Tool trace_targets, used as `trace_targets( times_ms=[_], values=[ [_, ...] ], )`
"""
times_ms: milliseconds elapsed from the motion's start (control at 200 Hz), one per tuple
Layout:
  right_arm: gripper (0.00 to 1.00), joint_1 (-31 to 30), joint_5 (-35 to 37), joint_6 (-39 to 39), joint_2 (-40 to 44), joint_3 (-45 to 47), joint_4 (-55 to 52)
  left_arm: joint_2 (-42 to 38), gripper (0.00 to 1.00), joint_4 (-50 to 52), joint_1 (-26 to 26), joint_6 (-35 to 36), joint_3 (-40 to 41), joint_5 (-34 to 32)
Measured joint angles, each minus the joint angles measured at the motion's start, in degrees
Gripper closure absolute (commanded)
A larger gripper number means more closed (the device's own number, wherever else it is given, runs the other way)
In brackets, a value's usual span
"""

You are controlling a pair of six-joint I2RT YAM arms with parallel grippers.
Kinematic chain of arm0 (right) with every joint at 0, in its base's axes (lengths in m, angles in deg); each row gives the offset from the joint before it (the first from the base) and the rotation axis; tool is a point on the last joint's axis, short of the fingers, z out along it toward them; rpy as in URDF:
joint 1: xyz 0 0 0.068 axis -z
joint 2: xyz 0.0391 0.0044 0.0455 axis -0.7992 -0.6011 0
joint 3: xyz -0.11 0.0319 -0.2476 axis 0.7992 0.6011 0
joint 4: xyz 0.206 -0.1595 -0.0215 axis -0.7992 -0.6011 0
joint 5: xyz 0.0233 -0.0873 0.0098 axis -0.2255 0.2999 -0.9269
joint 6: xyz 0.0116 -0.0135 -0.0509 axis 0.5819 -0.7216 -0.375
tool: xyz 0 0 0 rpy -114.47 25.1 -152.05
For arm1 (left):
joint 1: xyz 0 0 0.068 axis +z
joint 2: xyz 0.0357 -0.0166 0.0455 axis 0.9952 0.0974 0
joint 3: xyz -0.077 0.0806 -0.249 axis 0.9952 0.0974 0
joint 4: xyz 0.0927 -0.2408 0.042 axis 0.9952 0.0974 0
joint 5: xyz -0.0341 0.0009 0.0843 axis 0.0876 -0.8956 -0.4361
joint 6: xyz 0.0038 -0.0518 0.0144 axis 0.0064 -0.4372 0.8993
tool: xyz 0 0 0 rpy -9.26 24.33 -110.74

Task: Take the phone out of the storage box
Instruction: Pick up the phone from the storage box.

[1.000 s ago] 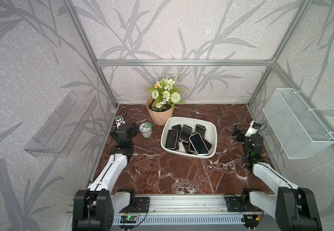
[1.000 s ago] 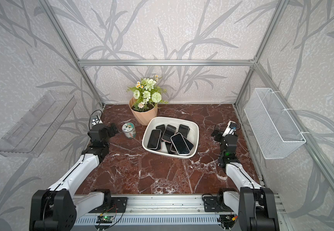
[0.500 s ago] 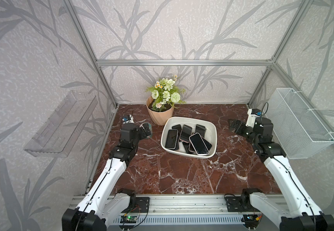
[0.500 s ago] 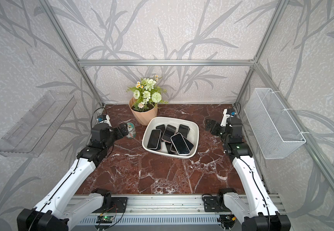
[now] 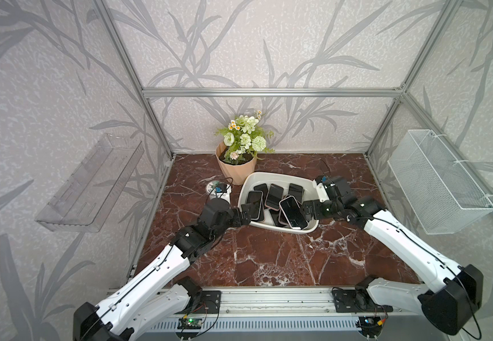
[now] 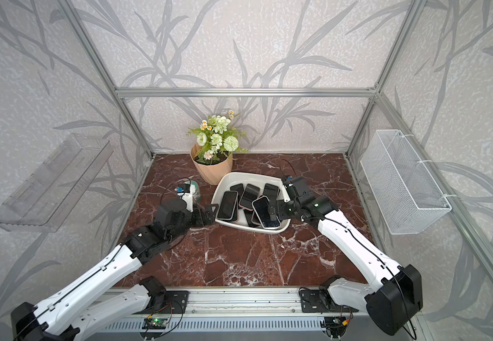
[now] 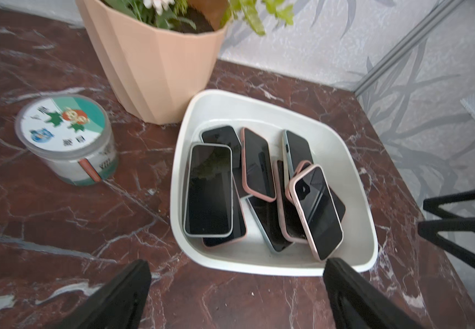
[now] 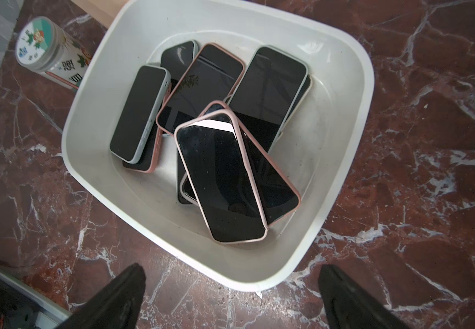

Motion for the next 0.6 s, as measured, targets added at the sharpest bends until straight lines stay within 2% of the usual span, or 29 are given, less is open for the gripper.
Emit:
trace_targets(
  times_ms=[265,600],
  values=[
    [0.01,-2.3,0.7,-3.4,-7.1,-0.2,0.5,7.1,0.0,-3.1,-7.8,-3.2,0.1,-2.6],
    [0.01,-4.6,2.0,-3.7,-16.6,-3.2,2.2,14.6,0.0,-6.0,-10.2,-3.5,-4.6,-2.6]
  ],
)
